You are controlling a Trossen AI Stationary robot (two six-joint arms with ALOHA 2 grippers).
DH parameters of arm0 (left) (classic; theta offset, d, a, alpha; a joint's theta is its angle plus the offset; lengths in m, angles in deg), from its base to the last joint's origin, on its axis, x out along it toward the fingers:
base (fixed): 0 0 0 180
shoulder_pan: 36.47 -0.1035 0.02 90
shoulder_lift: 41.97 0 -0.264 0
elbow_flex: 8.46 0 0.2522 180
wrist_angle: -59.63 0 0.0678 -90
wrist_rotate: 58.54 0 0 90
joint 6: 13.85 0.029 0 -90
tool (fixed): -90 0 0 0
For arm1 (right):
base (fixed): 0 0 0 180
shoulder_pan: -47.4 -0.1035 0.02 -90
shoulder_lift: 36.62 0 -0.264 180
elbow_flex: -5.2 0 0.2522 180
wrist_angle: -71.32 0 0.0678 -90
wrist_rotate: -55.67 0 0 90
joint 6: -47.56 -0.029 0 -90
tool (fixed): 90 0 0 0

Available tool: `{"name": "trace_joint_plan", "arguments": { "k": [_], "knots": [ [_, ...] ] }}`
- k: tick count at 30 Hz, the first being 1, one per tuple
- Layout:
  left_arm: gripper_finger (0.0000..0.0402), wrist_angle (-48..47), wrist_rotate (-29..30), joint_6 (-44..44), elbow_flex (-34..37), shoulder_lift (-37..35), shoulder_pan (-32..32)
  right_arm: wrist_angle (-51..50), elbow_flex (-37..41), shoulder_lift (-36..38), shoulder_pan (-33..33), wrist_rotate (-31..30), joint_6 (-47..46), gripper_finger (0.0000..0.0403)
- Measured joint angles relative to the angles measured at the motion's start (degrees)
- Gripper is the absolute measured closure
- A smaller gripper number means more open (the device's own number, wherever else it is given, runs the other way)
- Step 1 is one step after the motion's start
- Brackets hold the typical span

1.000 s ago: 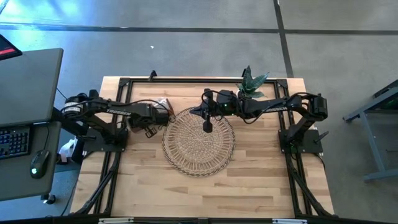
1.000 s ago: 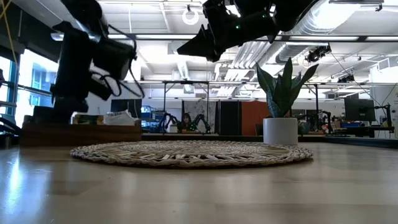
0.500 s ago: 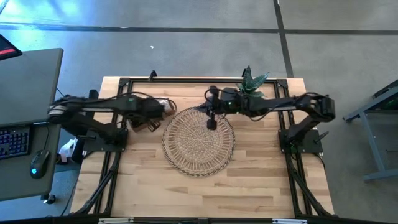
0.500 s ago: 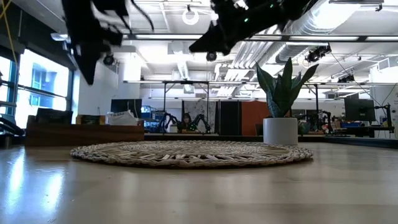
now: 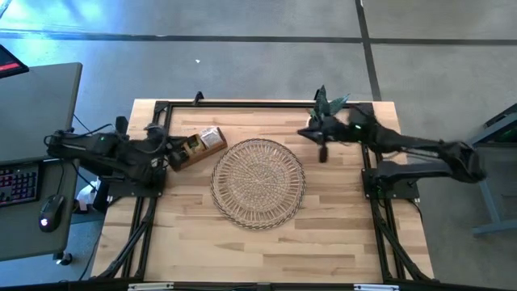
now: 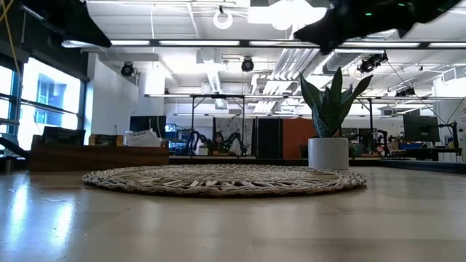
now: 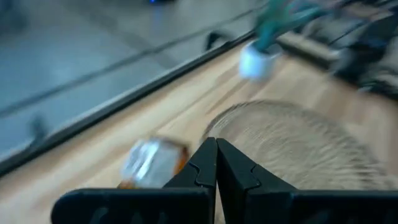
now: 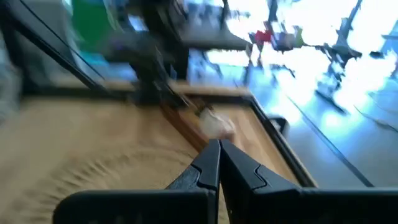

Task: Pick & Place Tea
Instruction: Return to Home Position

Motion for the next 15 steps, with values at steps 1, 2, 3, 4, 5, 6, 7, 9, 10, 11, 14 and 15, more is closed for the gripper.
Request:
{"name": "trace_joint_plan", "arguments": {
  "k": [1,2,3,4,5,6,7,9,10,11,14,15],
  "knots": [
    [0.0401,4.8,-0.3,4.2,2.3,-1.7,0.5,2.6,2.8,2.6,0.9,2.0,-1.5,0.0400],
    [0.0401,10.2,-1.2,8.5,4.7,-3.2,0.9,4.6,5.3,5.1,1.6,3.6,-2.8,0.0400],
    [0.0401,15.5,-2.4,12.7,7.3,-4.5,1.2,5.9,7.3,7.3,2.2,4.7,-3.4,0.0400],
    [0.0401,20.2,-4.4,17.0,9.8,-5.6,1.5,6.4,9.1,9.4,2.7,5.1,-3.6,0.0400],
    [0.0401,25.1,-6.5,21.0,12.7,-6.6,1.6,6.3,10.6,11.3,3.2,5.6,-3.6,0.0400],
    [0.0401,30.9,-8.4,24.2,15.6,-7.3,1.6,6.0,11.9,13.1,3.8,6.3,-3.5,0.0400],
    [0.0401,37.6,-10.1,26.7,18.6,-7.9,1.5,6.0,12.9,14.9,4.4,7.5,-4.1,0.0401],
    [0.0401,49.5,-13.3,30.9,24.3,-8.7,1.5,6.5,15.1,18.3,5.4,10.6,-5.6,0.0401],
    [0.0401,53.9,-15.1,33.0,26.8,-8.7,1.5,6.4,16.1,19.8,6.0,12.3,-5.9,0.0401],
    [0.0401,57.7,-16.7,34.7,28.9,-8.7,1.5,6.3,17.4,21.3,6.5,13.7,-6.3,0.0400],
    [0.0401,64.1,-19.0,36.5,33.9,-8.7,1.5,7.8,21.7,25.6,8.0,14.9,-9.7,0.0399],
    [0.0401,65.2,-19.0,36.5,34.9,-8.7,1.5,8.8,23.2,27.1,8.5,14.9,-10.9,0.0399]
  ]
}}
